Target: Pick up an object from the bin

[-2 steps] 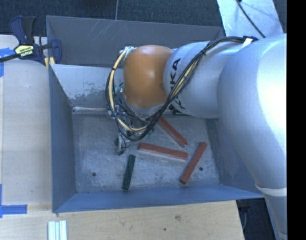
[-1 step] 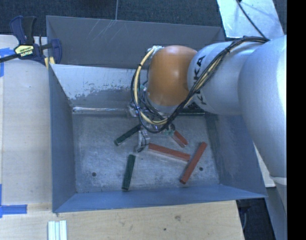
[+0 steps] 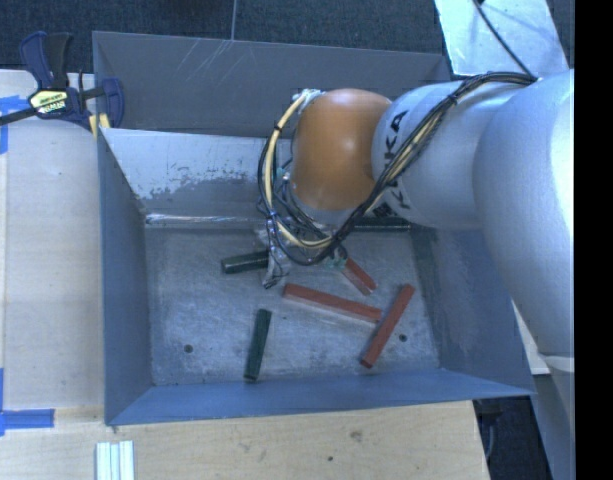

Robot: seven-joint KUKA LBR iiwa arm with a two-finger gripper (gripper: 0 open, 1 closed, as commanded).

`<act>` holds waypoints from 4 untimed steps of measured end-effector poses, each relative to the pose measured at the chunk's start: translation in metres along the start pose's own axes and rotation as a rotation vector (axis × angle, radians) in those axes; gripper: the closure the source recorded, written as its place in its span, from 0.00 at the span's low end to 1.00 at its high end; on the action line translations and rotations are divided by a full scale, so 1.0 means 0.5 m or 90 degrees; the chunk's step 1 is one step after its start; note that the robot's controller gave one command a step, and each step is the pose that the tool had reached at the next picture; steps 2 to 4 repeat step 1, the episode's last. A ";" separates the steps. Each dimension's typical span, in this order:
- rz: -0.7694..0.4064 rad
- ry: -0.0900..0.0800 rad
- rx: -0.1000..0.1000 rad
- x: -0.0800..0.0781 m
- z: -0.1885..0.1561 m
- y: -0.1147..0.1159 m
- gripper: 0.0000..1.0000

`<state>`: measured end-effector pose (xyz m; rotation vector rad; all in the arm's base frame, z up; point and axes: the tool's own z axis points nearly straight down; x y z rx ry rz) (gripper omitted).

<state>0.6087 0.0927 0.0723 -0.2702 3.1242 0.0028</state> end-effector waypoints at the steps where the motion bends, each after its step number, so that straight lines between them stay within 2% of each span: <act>1: -0.008 -0.004 0.001 -0.006 -0.282 0.015 1.00; 4: -0.008 -0.004 0.001 -0.006 -0.282 0.015 1.00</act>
Offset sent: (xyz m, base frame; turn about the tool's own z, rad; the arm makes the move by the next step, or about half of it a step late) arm -0.0018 0.0081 0.1347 -0.0151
